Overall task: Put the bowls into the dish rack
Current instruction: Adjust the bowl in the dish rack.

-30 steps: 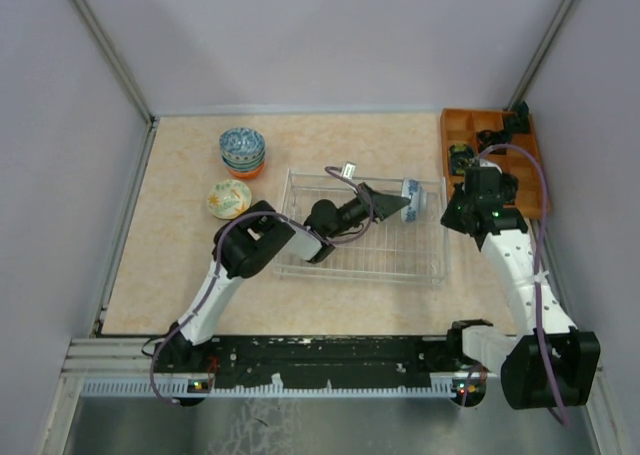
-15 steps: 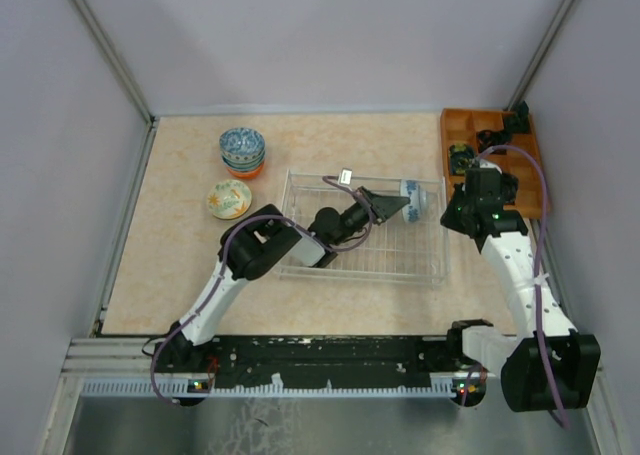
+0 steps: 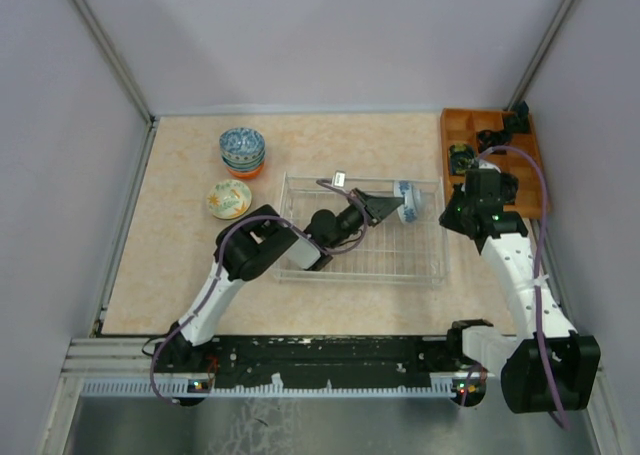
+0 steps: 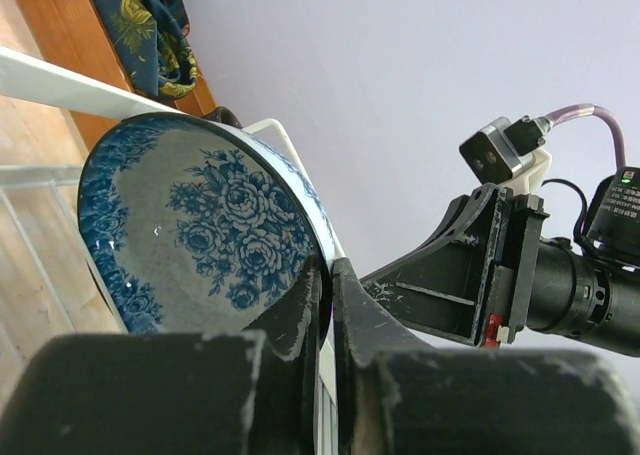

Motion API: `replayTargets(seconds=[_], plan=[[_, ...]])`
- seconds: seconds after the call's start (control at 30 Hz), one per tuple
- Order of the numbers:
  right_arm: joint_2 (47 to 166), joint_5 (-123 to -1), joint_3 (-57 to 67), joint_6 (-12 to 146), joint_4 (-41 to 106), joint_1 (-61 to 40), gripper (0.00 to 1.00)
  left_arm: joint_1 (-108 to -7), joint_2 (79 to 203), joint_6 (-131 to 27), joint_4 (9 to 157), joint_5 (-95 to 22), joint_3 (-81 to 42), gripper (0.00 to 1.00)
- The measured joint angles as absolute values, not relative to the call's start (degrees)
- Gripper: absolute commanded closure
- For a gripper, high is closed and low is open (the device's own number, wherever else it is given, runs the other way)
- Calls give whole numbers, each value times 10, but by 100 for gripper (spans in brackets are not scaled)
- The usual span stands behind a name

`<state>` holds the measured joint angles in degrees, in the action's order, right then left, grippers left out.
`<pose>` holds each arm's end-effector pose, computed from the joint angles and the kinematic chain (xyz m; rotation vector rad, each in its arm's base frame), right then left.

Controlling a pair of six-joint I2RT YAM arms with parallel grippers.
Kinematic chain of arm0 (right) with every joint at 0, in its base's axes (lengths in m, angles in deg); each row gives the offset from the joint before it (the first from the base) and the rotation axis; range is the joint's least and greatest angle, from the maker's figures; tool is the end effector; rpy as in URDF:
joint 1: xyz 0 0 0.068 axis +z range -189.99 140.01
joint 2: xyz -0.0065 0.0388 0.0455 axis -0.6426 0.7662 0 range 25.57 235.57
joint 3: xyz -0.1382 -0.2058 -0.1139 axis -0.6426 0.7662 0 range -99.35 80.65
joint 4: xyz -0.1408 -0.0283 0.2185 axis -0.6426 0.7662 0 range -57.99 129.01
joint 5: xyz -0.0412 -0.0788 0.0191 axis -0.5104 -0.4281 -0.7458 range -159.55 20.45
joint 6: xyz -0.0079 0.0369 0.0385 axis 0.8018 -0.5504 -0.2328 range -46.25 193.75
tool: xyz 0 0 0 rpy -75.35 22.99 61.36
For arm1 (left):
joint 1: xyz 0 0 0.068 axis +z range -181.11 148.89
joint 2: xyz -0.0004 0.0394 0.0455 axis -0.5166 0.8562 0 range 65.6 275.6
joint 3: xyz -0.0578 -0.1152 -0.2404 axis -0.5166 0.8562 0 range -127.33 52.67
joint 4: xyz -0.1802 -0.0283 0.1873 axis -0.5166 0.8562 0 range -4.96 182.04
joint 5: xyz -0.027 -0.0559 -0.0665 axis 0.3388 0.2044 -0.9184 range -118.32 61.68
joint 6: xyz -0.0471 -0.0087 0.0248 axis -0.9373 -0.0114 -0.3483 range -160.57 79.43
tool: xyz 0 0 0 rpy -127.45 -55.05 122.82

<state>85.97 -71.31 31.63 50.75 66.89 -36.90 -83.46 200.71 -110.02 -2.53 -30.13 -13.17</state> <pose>0.2172 0.0105 0.2744 0.4270 2.3468 0.1802 0.2765 -0.3601 0.1264 -0.1894 1.4793 -1.8145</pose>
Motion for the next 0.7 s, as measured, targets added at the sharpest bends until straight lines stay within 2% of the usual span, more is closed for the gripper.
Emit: replayTargets(seconds=[0.47,0.7], plan=[[857,-710,320,508,664,-369,95,-833,1980,-1089,48,-310,-116,60],[856,-710,320,508,664,-369,94,-831,1963,-1087,92,-314,-110,53]])
